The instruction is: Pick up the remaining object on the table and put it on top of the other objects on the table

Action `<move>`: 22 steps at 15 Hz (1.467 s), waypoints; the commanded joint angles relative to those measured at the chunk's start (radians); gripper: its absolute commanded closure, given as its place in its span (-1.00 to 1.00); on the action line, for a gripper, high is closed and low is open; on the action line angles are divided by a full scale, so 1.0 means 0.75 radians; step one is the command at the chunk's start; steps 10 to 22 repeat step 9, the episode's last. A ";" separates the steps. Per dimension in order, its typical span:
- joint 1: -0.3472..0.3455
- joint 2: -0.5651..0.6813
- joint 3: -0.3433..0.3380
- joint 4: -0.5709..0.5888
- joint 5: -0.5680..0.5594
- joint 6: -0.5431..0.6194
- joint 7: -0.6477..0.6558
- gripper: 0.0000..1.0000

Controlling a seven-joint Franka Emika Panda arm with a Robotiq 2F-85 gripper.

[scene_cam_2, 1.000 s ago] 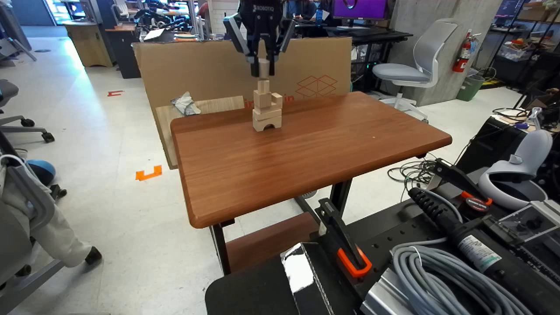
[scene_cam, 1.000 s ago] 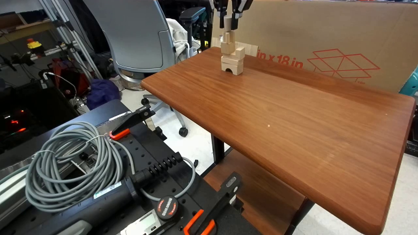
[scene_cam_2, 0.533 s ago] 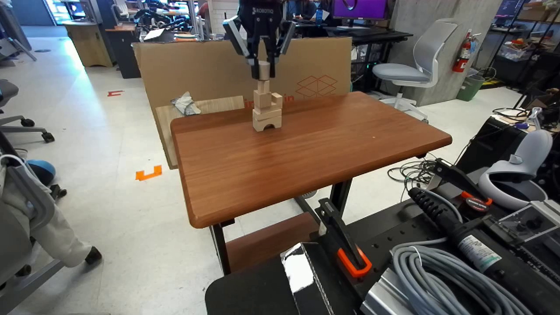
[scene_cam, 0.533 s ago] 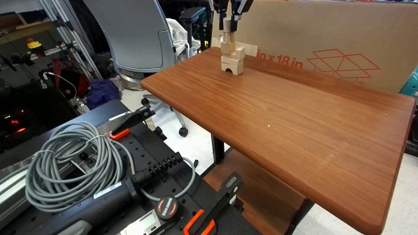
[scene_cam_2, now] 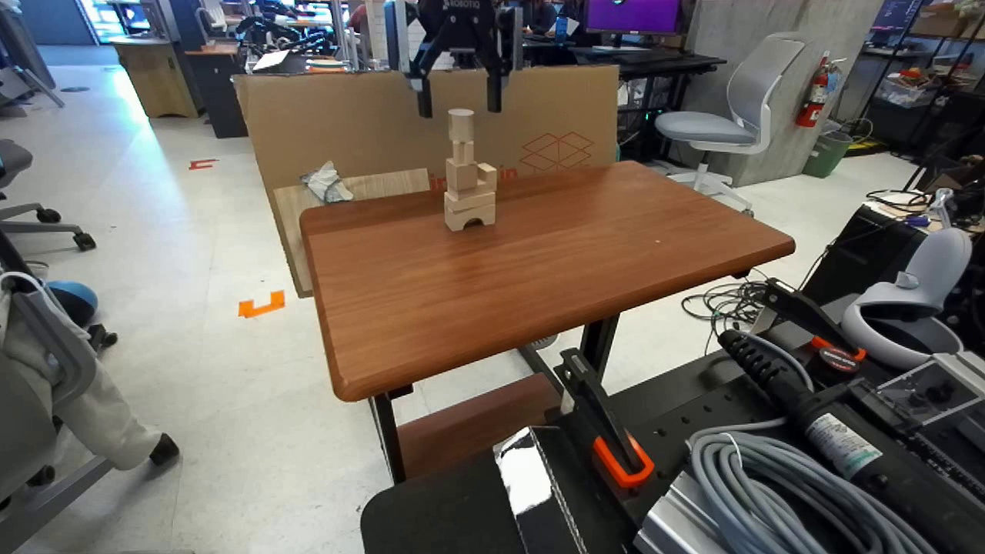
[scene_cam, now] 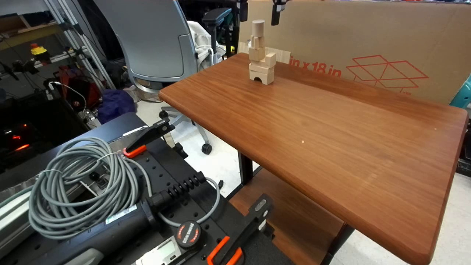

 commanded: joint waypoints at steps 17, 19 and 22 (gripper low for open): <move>-0.018 -0.300 -0.015 -0.262 -0.017 -0.047 -0.019 -1.00; -0.018 -0.300 -0.015 -0.262 -0.017 -0.047 -0.019 -1.00; -0.018 -0.300 -0.015 -0.262 -0.017 -0.047 -0.019 -1.00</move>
